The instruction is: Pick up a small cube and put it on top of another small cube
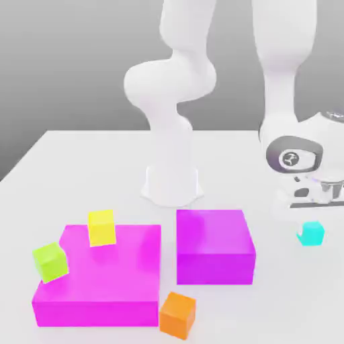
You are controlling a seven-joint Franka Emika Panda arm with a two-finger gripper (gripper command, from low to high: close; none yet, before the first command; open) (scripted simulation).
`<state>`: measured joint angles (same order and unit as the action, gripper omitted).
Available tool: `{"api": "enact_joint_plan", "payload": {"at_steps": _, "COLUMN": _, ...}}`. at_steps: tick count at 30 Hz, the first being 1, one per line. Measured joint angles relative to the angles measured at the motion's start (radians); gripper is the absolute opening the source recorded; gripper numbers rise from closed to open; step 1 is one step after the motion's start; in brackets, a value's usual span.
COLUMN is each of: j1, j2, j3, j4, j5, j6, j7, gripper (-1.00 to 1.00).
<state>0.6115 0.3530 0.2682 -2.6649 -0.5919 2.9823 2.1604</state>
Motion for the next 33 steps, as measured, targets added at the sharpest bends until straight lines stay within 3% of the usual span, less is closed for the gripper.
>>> {"api": "enact_joint_plan", "payload": {"at_steps": 5, "j1": -0.158, "j2": -0.157, "j3": 0.213, "j4": -0.052, "j5": 0.253, "j6": -0.101, "j7": -0.194, "gripper": -1.0}}
{"api": "enact_joint_plan", "payload": {"at_steps": 8, "j1": -0.216, "j2": -0.263, "j3": 0.229, "j4": -0.081, "j5": 0.399, "j6": -0.162, "j7": -0.358, "gripper": -1.0}}
{"api": "enact_joint_plan", "payload": {"at_steps": 12, "j1": -0.405, "j2": -0.378, "j3": 0.147, "j4": -0.112, "j5": 0.464, "j6": -0.233, "j7": -0.576, "gripper": -1.0}}
{"api": "enact_joint_plan", "payload": {"at_steps": 16, "j1": -0.481, "j2": -0.486, "j3": 0.04, "j4": -0.141, "j5": 0.493, "j6": -0.305, "j7": -0.778, "gripper": -1.0}}
{"api": "enact_joint_plan", "payload": {"at_steps": 30, "j1": -0.844, "j2": -0.842, "j3": -0.453, "j4": -0.242, "j5": 0.434, "j6": -0.561, "j7": -1.373, "gripper": -1.0}}
{"api": "enact_joint_plan", "payload": {"at_steps": 33, "j1": -0.88, "j2": -0.819, "j3": -0.504, "j4": -0.262, "j5": 0.426, "j6": -0.517, "j7": -1.431, "gripper": -1.0}}
